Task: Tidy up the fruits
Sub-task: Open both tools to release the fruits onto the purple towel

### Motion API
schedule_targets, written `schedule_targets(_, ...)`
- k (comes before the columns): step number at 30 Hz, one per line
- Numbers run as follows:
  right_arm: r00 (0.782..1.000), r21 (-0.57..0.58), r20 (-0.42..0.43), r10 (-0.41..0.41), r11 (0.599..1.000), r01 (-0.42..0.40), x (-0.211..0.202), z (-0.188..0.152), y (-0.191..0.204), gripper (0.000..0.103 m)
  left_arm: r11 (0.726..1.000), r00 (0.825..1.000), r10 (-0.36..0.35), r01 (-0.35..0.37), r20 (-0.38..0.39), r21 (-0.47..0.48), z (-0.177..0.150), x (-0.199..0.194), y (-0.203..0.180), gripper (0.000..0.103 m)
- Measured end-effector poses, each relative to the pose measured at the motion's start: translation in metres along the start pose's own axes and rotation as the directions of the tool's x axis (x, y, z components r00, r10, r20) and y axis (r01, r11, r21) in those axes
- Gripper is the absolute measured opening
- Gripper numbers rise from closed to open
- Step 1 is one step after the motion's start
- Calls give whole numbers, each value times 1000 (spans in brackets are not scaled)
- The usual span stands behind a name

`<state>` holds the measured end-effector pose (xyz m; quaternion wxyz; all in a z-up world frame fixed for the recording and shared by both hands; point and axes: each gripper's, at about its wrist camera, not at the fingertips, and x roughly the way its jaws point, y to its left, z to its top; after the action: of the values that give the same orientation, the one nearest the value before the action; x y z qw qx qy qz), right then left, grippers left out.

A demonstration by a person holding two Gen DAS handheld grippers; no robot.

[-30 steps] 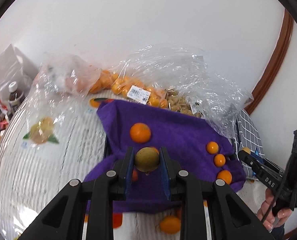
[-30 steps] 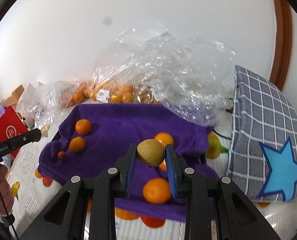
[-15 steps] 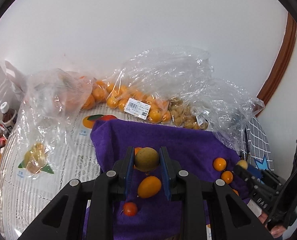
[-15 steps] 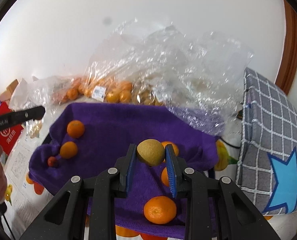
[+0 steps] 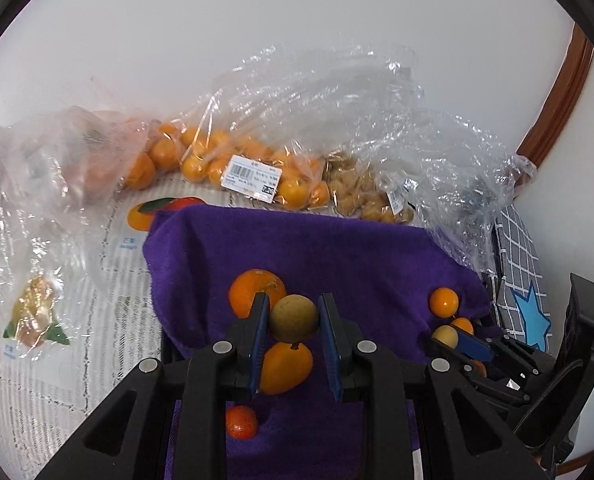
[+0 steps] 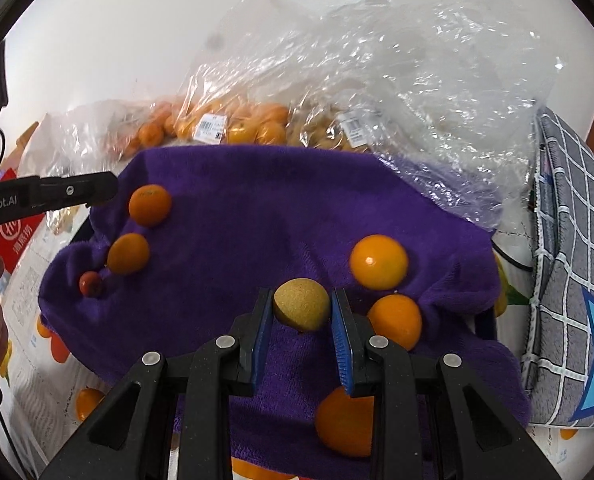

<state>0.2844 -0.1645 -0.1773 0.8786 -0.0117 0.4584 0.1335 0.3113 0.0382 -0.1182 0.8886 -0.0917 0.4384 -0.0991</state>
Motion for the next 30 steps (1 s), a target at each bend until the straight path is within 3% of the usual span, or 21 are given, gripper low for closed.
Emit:
schedule_targets(11, 999, -53, -16, -35, 998, 34, 10, -2, 8, 29, 997, 997, 9, -3, -73, 80, 11, 34, -24, 24)
schedule_targets(21, 999, -75, 7, -37, 996, 37, -4, -4, 10, 44, 993, 989, 41, -25, -139, 112, 11, 58, -30, 24)
schedule_targets(30, 999, -79, 28, -43, 996, 45, -21, -1, 12, 46, 988, 981, 70, -44, -181, 147, 4, 73, -37, 24)
